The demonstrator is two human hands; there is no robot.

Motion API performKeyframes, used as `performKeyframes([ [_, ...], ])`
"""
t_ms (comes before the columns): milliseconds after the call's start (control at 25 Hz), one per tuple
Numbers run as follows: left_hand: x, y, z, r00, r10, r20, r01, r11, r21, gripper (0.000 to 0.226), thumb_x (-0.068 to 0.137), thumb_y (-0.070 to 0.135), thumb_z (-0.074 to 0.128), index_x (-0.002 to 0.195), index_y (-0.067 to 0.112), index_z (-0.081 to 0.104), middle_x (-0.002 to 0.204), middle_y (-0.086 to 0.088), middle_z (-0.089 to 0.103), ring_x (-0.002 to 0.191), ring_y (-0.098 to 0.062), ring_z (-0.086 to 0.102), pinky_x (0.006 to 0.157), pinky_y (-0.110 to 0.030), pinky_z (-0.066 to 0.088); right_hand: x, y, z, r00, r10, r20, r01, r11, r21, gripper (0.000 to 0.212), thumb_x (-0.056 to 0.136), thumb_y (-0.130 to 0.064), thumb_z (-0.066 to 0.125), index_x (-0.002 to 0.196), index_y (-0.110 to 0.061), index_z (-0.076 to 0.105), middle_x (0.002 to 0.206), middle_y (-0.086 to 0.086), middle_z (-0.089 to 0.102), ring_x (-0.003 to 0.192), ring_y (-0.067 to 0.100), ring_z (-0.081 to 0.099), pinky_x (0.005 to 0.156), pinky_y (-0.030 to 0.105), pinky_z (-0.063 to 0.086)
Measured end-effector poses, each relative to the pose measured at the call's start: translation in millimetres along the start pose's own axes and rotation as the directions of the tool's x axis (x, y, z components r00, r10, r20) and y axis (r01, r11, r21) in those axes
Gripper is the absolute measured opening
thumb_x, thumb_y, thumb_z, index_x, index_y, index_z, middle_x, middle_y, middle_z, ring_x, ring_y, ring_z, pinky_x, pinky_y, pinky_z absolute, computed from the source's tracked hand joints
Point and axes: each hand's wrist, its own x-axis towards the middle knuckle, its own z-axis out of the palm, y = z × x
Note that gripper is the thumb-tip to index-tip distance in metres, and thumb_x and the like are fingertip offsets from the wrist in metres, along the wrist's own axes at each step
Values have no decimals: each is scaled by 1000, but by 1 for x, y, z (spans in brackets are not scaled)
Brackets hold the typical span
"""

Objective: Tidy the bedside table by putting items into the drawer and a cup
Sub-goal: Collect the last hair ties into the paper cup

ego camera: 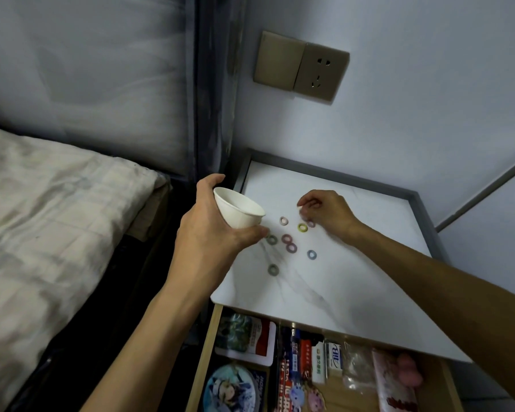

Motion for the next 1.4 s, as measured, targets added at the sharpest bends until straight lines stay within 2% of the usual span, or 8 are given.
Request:
performKeyframes([
  [160, 1, 1, 0, 1000, -3, 2, 3, 1000, -1, 97, 60, 36, 90, 140, 33, 35, 114, 6, 57, 98, -13, 56, 65, -10, 41, -17, 8, -6, 996, 13, 92, -5, 996, -87, 14, 82, -4, 72, 89, -16, 72, 83, 3, 70, 72, 6, 64, 68, 10, 44],
  [320, 0, 3, 2, 1000, -3, 21, 3, 1000, 0, 97, 61, 36, 90, 140, 33, 34, 114, 8, 56, 97, -11, 55, 61, -9, 41, -21, 13, 2, 1000, 19, 5, -18, 983, -180, 19, 80, -24, 79, 96, -22, 69, 85, -17, 53, 79, -4, 52, 67, 1, 35],
  [480, 0, 2, 3, 1000, -8, 17, 8, 1000, -2, 96, 61, 36, 90, 140, 34, 35, 113, 8, 56, 97, -13, 55, 63, -10, 40, -19, 8, 14, 1000, 4, 19, 0, 983, -185, 7, 79, -9, 76, 82, -13, 71, 76, -6, 63, 74, 9, 58, 66, 13, 41],
  [680, 0, -1, 2, 1000, -7, 13, 7, 1000, 4, 97, 59, 37, 91, 139, 34, 36, 113, 7, 58, 97, -13, 56, 64, -10, 40, -22, -17, 6, 997, 48, 55, -40, 989, -146, 4, 82, -10, 74, 82, -11, 71, 78, 1, 67, 75, 12, 62, 64, 13, 45],
  [840, 1, 0, 5, 999, 1, 35, -1, 1000, -4, 96, 58, 37, 91, 138, 35, 37, 109, 11, 58, 91, -6, 56, 61, -9, 40, -40, -104, -18, 951, -265, 158, 237, 956, 176, 7, 83, -5, 73, 86, -8, 67, 80, 4, 68, 71, 7, 61, 69, 22, 51],
  [1040, -4, 6, 10, 995, 36, 88, -31, 998, -54, 84, 58, 25, 91, 127, 38, 44, 97, 19, 64, 85, 9, 60, 60, -8, 46, -66, -166, -26, 802, -423, 422, 438, 897, 68, 28, 78, -5, 77, 102, -15, 68, 91, -1, 69, 83, 11, 66, 74, 22, 53],
  [1280, -5, 6, 8, 997, 10, 74, -5, 998, -61, 94, 57, 29, 92, 135, 39, 40, 104, 14, 60, 88, -1, 59, 60, -7, 45, -60, -135, -41, 914, -355, 197, 307, 922, 238, 27, 82, -4, 74, 106, -13, 67, 101, 3, 71, 92, 14, 69, 84, 25, 56],
  [1400, -5, 3, 7, 999, -3, 46, 6, 998, -68, 94, 58, 30, 92, 136, 38, 40, 101, 16, 57, 90, -2, 58, 60, -8, 43, -56, -76, -35, 962, -193, 192, 215, 971, -104, 35, 78, -23, 80, 110, -24, 66, 105, -5, 67, 86, 10, 64, 80, 26, 51],
])
